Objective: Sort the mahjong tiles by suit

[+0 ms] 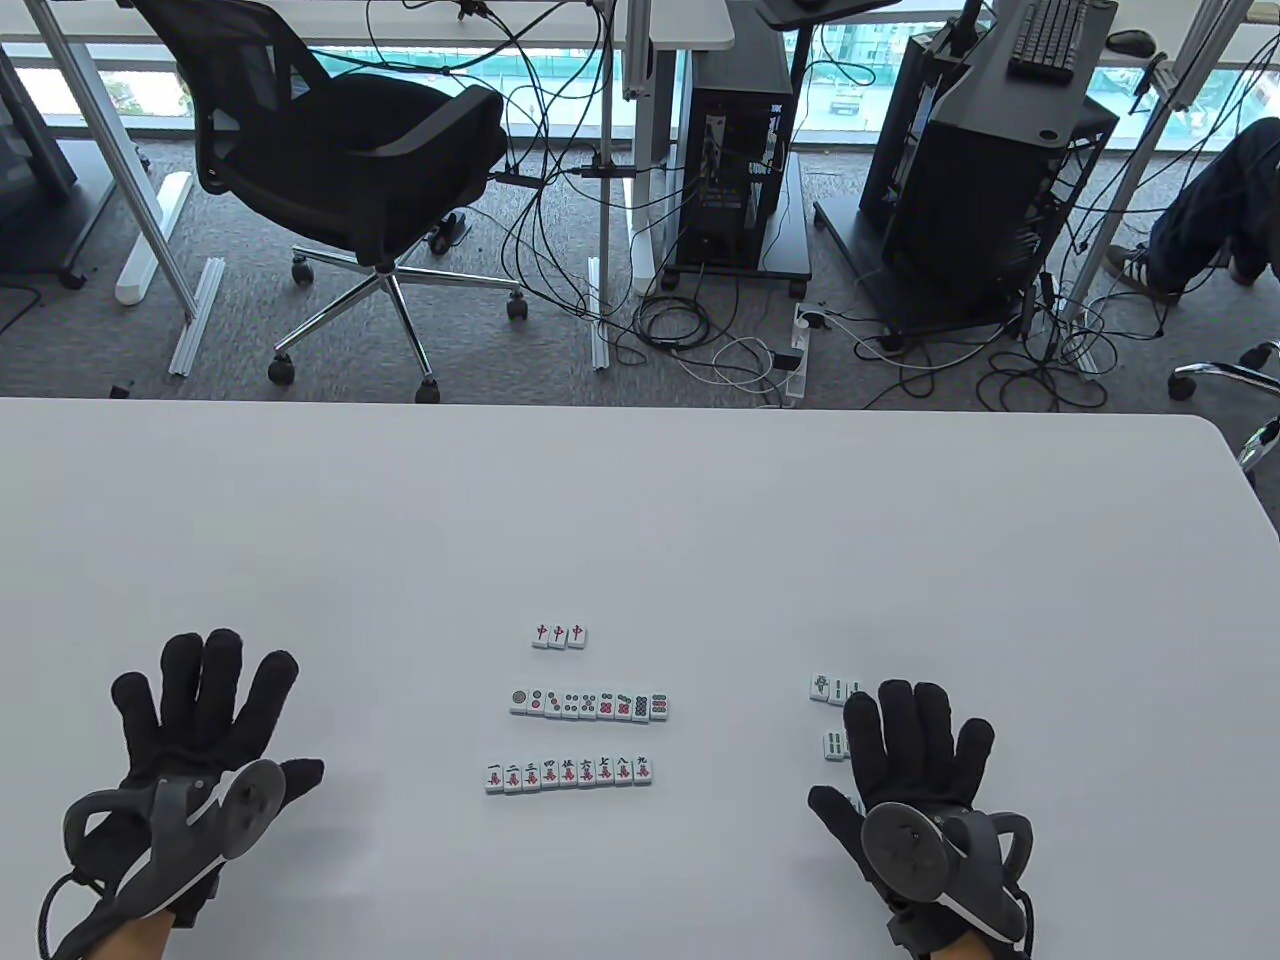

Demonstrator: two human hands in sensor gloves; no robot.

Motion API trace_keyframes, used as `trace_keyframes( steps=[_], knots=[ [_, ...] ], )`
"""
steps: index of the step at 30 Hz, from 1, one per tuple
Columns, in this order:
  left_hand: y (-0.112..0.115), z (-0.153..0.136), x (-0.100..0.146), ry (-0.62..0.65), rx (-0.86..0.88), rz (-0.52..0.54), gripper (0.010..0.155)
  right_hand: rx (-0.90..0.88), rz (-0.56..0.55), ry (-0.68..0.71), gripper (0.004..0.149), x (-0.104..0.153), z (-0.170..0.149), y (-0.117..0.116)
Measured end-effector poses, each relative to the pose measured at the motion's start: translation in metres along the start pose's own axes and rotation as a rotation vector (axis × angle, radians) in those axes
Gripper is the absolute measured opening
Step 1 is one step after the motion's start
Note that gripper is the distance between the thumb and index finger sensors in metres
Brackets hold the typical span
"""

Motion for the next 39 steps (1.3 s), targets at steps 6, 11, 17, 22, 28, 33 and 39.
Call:
trace_keyframes(
  steps=[6,11,17,22,28,33,39],
  knots=[
    [-0.006,-0.008,0.002,-0.035,0.071,0.037,0.097,0.061,0.023,-0.046,0.092,-0.025,-0.004,0.024],
    [-0.006,-0.009,0.002,-0.039,0.080,0.024,0.097,0.225,-0.031,-0.028,0.097,-0.070,0.001,0.065],
    [-0.010,-0.004,0.004,-0.009,0.079,0.032,0.096,0.419,0.086,-0.064,0.094,-0.121,0.000,0.052],
    [-0.014,-0.003,0.005,0.003,0.101,0.057,0.096,0.441,0.276,-0.065,0.082,-0.139,-0.004,0.000],
    [-0.003,-0.014,0.002,-0.021,0.130,0.011,0.095,0.419,0.522,-0.083,0.070,-0.146,-0.008,-0.052],
    [0.005,-0.015,0.000,-0.018,0.118,-0.026,0.095,0.395,0.625,-0.133,0.064,-0.152,-0.014,-0.079],
    [0.007,-0.015,-0.002,-0.018,0.130,-0.040,0.095,0.383,0.660,-0.162,0.060,-0.154,-0.019,-0.094]
  ],
)
Point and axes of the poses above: the tracker on the back of each hand, its own z axis roughly to the thumb side, its own x axis roughly from the fingertips to the wrist, y = z × x, the point moved 4 cm from there along -x, roughly from the wrist to the fingertips, and after that the axes turned 9 degrees about y, right-handed, at the moved point
